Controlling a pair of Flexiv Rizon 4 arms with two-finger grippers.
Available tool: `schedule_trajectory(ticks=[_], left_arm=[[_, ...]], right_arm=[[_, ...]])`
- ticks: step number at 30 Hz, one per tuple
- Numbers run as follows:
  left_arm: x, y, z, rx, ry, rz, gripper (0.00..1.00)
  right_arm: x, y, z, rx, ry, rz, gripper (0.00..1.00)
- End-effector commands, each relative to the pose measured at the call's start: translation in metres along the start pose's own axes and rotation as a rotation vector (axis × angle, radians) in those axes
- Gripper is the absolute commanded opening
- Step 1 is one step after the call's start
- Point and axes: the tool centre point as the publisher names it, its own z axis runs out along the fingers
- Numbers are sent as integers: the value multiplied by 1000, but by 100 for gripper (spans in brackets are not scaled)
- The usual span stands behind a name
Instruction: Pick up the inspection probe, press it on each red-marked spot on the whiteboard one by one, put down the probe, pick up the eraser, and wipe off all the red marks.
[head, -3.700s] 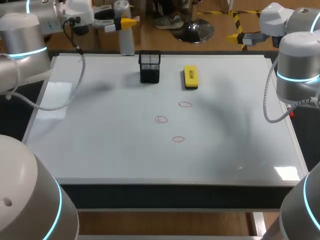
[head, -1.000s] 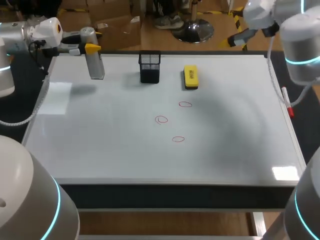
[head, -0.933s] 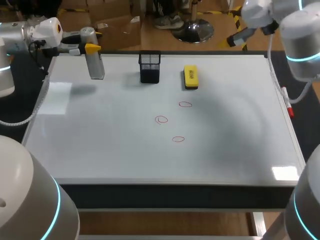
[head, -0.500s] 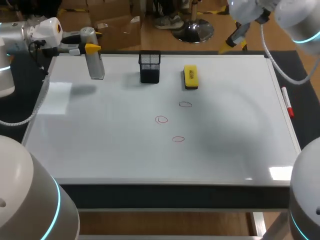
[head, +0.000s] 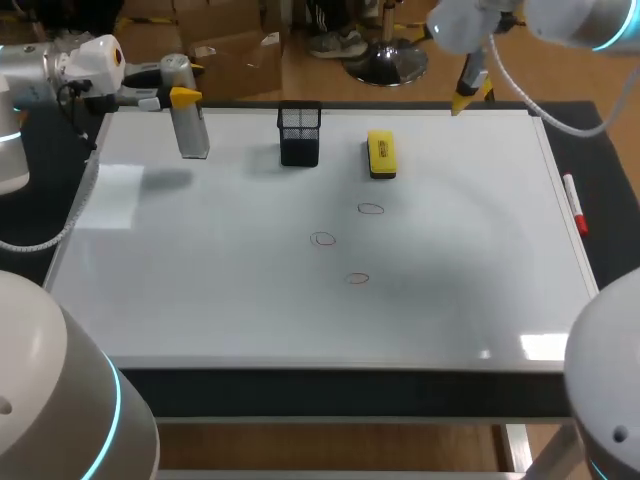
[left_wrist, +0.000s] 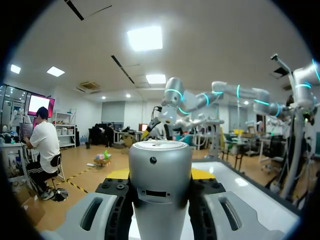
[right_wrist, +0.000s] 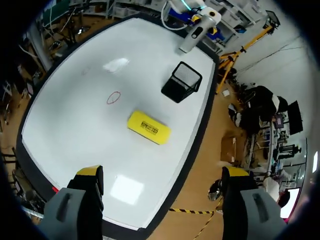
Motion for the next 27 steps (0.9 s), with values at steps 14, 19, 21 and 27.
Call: schedule_trajectory(ticks=[14,19,21,27], left_arm=[[0,-1,0,-1,2,-1,0],[0,-1,0,-1,2,-1,0],[0,-1,0,-1,2,-1,0],[0,-1,0,-1,2,-1,0]], right_arm=[[-4,3,-3,107,246,-3,100],[-4,3,-3,107,246,-3,100],[-4,3,-3,107,246,-3,100],[-5,18,4,85,259,-37,100]])
